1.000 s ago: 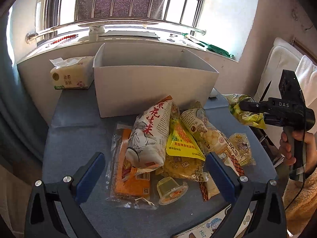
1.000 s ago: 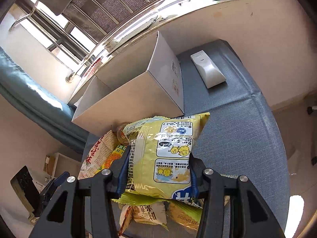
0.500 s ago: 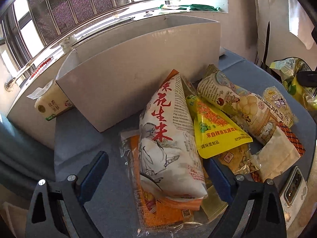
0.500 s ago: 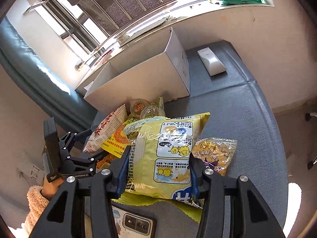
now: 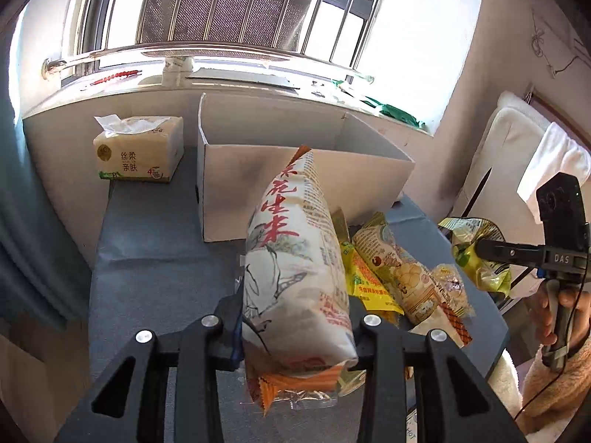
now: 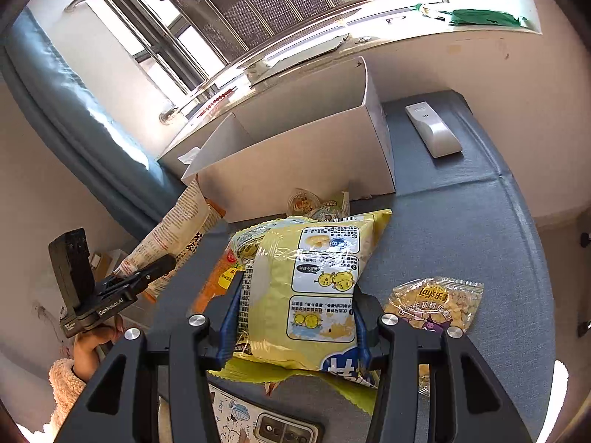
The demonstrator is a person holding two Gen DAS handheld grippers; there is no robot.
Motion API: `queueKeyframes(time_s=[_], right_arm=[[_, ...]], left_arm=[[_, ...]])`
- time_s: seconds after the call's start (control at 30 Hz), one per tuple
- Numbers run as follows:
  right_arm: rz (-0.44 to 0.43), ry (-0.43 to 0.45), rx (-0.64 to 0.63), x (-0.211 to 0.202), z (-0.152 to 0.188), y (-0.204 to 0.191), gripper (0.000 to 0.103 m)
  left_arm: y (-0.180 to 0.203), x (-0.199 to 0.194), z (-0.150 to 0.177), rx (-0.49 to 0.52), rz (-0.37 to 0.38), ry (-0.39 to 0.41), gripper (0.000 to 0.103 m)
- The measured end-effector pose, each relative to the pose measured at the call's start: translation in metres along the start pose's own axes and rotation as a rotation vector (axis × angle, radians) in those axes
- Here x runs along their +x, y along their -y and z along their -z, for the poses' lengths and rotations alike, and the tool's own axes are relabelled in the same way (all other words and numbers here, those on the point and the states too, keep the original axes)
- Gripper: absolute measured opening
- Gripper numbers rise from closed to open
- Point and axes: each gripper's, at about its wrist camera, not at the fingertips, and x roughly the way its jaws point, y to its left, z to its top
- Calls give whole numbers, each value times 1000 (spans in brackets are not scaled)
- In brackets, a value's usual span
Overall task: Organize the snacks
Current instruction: 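Lower both bags into the white box and open both grippers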
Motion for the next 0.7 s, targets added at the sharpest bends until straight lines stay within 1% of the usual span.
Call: queueKeyframes(time_s=[0.07,0.13,0.17,0.23,0.3,0.37,0.4,0.5,0.53,0.6,0.63,0.7], right_arm=[[-4,16,-24,2,-13,-8,53],[9,40,-64,3,-31,-17,53],[21,56,-82,4,-41,-22,53],[46,90,-114,6,-63,-29,53],[60,108,-138,12,-86,-33,53],[78,113,-139,21,-108,-32,53],[93,114,-141,27,-121,-31,53],[148,94,-136,51,-153,-24,53],[161,82,-125,58,-162,-20,53],[233,70,-128,73,-179,-15,53],[244,70,-127,78,-184,-13,53],[224,31,-124,90,-192,-8,54]], left_arm=[[2,-13,-12,-48,38,63,40],[2,-21,-27,-98,92,133,40],[3,-22,-37,-117,107,162,40],[2,-21,-59,-145,104,207,40],[1,-12,-82,-153,85,229,40],[-3,2,-105,-178,74,232,40],[-6,11,-116,-190,56,228,40],[-19,44,-142,-242,10,194,40],[-23,54,-148,-257,-7,181,40],[-28,74,-156,-259,-22,157,40],[-30,81,-157,-263,-30,145,40],[-33,97,-161,-264,-49,114,40]])
